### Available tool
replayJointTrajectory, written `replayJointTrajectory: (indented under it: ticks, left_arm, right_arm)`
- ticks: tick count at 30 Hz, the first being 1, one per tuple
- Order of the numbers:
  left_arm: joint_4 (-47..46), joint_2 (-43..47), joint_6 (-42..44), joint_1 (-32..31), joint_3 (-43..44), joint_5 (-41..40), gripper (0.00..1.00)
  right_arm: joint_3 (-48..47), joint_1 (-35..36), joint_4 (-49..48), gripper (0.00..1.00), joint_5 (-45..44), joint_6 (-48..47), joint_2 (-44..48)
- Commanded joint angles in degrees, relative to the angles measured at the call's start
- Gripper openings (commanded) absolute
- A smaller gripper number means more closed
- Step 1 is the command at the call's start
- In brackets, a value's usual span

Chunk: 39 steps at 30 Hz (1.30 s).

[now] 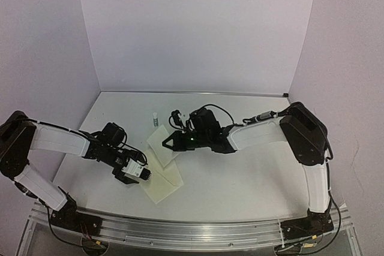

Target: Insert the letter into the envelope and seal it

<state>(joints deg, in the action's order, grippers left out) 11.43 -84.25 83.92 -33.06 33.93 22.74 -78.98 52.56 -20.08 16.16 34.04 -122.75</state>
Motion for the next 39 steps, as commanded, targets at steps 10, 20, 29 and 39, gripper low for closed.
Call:
replayJointTrajectory:
  ticks: [10, 20, 29, 39]
  left_arm:
    - [2.0, -2.0, -0.6, -0.3, -1.7, -0.8, 0.77]
    - [1.9, -2.1, -1.2, -0.3, -1.6, -0.2, 0.76]
    - [1.2, -2.4, -1.5, -0.2, -1.8, 0.3, 0.77]
    - [-0.2, -3.2, -1.8, -0.3, -1.6, 0.6, 0.77]
  right_arm:
    - [1.0, 0.4, -2.1, 0.0, 1.6, 4.0, -5.7]
    - [2.6, 1.0, -2.1, 0.0, 2.7, 4.2, -6.7]
    - [0.4, 1.1, -1.8, 0.0, 9.3, 3.8, -8.9]
    - [-6.2, 1.1, 0.0, 0.0, 19.1, 4.6, -13.4]
